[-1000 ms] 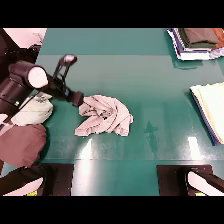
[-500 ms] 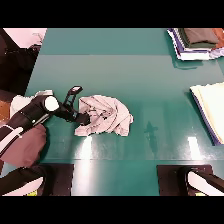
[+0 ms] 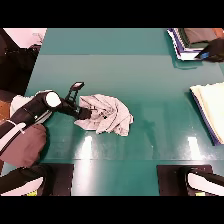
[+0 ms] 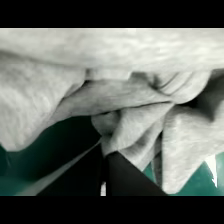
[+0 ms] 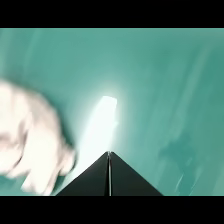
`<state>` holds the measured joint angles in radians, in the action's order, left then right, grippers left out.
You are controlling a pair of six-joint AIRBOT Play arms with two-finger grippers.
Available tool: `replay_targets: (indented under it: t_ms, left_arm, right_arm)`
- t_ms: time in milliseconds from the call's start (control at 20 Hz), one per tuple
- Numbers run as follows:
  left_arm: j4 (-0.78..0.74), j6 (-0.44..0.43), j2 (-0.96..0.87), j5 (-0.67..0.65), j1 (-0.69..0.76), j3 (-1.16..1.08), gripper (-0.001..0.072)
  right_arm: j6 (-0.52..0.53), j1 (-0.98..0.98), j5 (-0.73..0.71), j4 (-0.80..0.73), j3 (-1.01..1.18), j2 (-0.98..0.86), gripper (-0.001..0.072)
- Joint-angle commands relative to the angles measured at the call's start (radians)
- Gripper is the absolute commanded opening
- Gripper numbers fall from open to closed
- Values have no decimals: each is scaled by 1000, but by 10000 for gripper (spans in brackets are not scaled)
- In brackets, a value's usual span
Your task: Fold the shirts.
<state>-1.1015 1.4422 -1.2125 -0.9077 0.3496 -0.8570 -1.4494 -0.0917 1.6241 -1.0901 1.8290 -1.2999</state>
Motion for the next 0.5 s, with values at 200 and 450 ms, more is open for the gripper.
replay_targets:
  t_ms: [200, 450]
  left_arm:
    - [-84, -10, -2, -129, 0, -152, 24]
    - [-84, -10, -2, -122, 0, -152, 24]
  right_arm:
    - [1, -302, -182, 28, -414, -142, 438]
    - [87, -397, -339, 258, -611, -250, 523]
